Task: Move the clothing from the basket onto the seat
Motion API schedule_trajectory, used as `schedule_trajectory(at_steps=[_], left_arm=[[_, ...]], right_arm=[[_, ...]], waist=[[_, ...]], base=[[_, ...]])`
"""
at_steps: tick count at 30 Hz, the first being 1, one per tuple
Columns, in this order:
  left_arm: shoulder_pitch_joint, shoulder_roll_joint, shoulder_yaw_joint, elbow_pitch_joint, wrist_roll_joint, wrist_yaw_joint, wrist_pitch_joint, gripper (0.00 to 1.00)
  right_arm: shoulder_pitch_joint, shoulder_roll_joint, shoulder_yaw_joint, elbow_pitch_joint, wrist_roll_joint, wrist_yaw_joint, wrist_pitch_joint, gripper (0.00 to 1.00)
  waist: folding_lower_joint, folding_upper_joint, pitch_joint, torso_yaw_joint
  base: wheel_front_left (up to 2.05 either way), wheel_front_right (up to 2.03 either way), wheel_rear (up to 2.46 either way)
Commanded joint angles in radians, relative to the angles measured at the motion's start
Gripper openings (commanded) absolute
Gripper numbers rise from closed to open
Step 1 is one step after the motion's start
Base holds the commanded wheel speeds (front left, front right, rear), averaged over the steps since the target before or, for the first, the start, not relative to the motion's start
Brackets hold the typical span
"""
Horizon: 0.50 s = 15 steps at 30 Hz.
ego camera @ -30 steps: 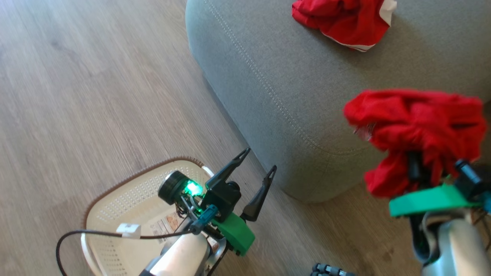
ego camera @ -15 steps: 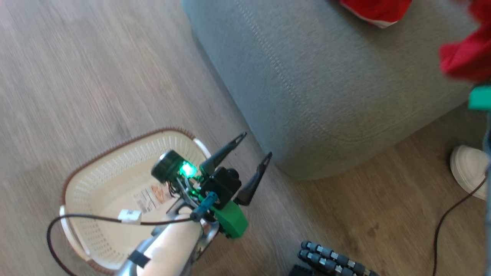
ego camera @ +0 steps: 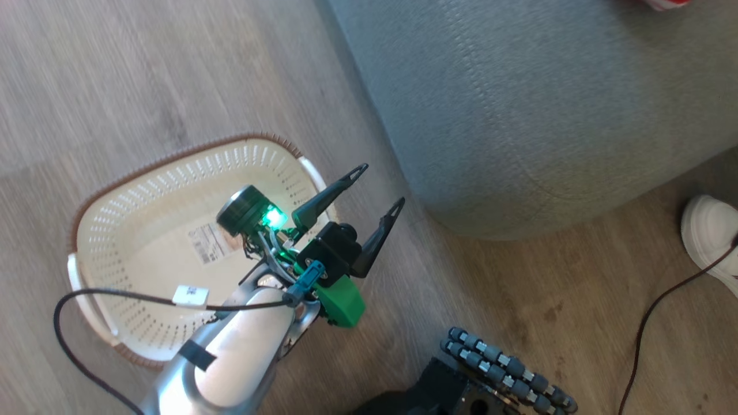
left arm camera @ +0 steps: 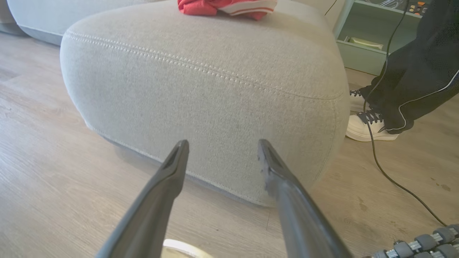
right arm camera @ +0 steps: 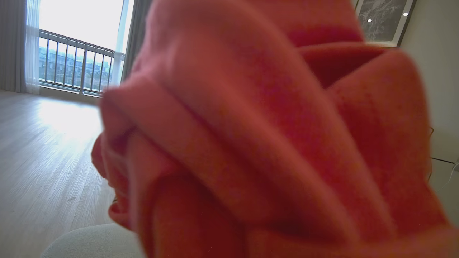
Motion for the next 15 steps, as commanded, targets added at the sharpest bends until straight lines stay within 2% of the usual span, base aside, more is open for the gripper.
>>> schedule_trajectory(at_steps=[1,6,9,15], left_arm=[[-0.011,0.0,0.016,-0.032,0.014,0.0,-0.005,1.0],[-0.029,0.005,0.0,-0.034,0.015,0.0,-0.005,1.0],[-0.041,0.006,-0.01,-0.037,0.014,0.006,-0.005,1.0],[-0.063,0.007,-0.024,-0.042,0.012,0.013,-0.005,1.0]], right_arm=[[-0.019,-0.038,0.0,-0.017,0.002,0.0,-0.006,0.0],[-0.124,-0.085,-0.001,0.122,-0.01,0.0,-0.006,0.0],[-0.191,-0.114,-0.011,0.264,-0.031,0.0,-0.006,0.0],[-0.247,-0.126,-0.04,0.44,-0.131,0.0,-0.006,0.0]], waist=[[-0.0002,0.0,0.03,0.022],[-0.0002,0.0,0.075,0.059],[-0.0002,0.0,0.101,0.088],[-0.0002,0.0,0.139,0.124]], base=[[0.0,0.0,0.0],[0.0,0.0,0.0],[0.0,0.0,0.0],[0.0,0.0,0.0]])
